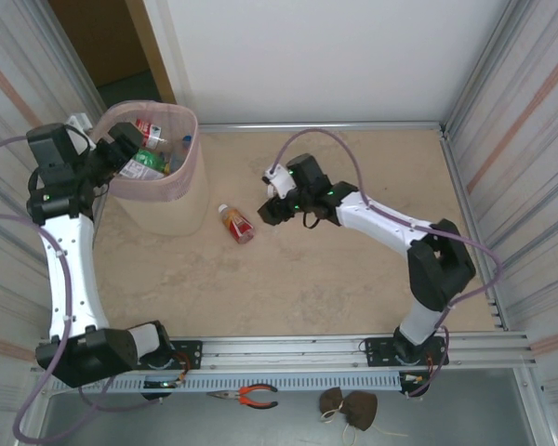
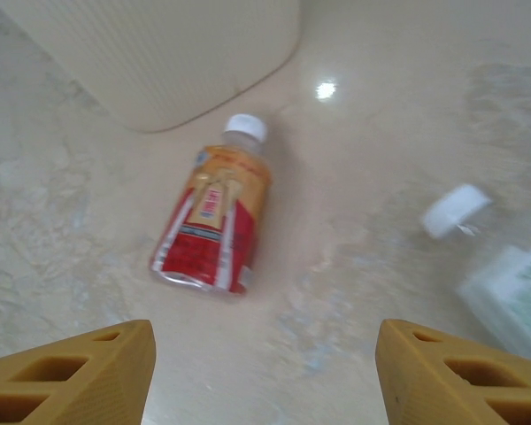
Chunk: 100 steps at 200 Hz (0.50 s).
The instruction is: Put the plastic bottles in the bin
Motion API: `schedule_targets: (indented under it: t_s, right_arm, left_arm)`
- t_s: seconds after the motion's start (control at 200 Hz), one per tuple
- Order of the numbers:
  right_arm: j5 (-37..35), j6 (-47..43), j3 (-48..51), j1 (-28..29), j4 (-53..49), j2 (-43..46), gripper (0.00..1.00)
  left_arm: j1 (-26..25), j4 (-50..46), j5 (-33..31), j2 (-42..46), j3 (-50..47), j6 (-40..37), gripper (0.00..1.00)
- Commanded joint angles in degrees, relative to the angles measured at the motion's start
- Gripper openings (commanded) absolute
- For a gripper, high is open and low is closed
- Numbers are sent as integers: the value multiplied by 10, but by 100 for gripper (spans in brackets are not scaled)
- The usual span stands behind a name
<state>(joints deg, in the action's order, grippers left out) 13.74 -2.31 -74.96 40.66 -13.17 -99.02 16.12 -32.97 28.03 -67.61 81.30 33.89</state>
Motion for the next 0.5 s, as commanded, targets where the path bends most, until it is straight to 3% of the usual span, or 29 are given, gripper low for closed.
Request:
schedule_targets:
  t_s: [0.0, 0.496]
  right_arm:
    - [-6, 29, -37, 24, 24, -37, 67]
    - [-56, 64, -130, 87, 26, -184, 80]
  left_arm:
    - [4, 90, 58, 37, -30, 7, 88]
    - [4, 135, 100, 85, -81, 54, 88]
